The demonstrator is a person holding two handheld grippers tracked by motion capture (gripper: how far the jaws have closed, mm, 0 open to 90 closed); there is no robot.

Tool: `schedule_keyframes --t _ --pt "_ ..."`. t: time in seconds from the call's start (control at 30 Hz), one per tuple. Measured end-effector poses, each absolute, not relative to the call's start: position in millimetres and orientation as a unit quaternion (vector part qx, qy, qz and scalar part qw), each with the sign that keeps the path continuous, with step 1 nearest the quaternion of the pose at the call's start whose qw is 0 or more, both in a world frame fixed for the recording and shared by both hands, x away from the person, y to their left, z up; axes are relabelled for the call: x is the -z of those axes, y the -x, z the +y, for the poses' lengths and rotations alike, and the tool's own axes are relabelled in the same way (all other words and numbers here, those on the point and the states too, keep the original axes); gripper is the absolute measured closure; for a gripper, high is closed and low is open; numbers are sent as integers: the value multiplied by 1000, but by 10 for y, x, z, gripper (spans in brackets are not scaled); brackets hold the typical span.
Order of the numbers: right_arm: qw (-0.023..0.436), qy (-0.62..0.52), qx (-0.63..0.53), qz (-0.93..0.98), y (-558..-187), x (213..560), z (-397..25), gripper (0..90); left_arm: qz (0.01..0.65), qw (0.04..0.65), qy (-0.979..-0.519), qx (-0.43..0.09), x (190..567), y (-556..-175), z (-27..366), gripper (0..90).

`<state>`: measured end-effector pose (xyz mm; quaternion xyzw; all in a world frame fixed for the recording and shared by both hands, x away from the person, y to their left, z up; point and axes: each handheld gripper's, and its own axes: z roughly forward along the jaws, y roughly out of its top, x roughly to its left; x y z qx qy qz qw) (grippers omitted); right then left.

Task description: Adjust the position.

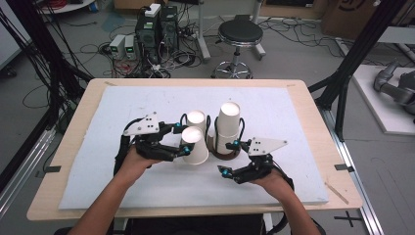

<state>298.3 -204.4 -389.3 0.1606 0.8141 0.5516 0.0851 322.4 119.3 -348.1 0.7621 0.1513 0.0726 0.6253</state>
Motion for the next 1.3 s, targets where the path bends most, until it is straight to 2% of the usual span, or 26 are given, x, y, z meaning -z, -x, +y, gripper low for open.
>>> schedule_keyframes --t 0.7,0.83,0.9,1.17,1.2,1.27,1.3 --pt "54 -135 -572 807 -3052 3941 -1906 204 94 633 -767 -38 3528 -3180 757 362" --pt "61 -140 -579 801 -3081 3941 -1914 207 92 633 -768 -36 3521 -3198 743 363" --pt "63 -127 -582 800 -3087 3933 -1923 275 95 635 -766 -35 3524 -3203 744 365" --pt "72 -120 -569 811 -3105 3921 -1958 357 90 623 -775 -53 3529 -3183 774 366" --pt "72 -120 -567 812 -3106 3911 -1966 361 93 624 -774 -60 3513 -3179 785 356" --pt "79 -117 -559 817 -3106 3876 -1977 364 102 625 -772 -54 3467 -3190 793 255" --pt "83 -113 -552 822 -3102 3853 -1974 364 99 624 -774 -51 3449 -3193 789 243"
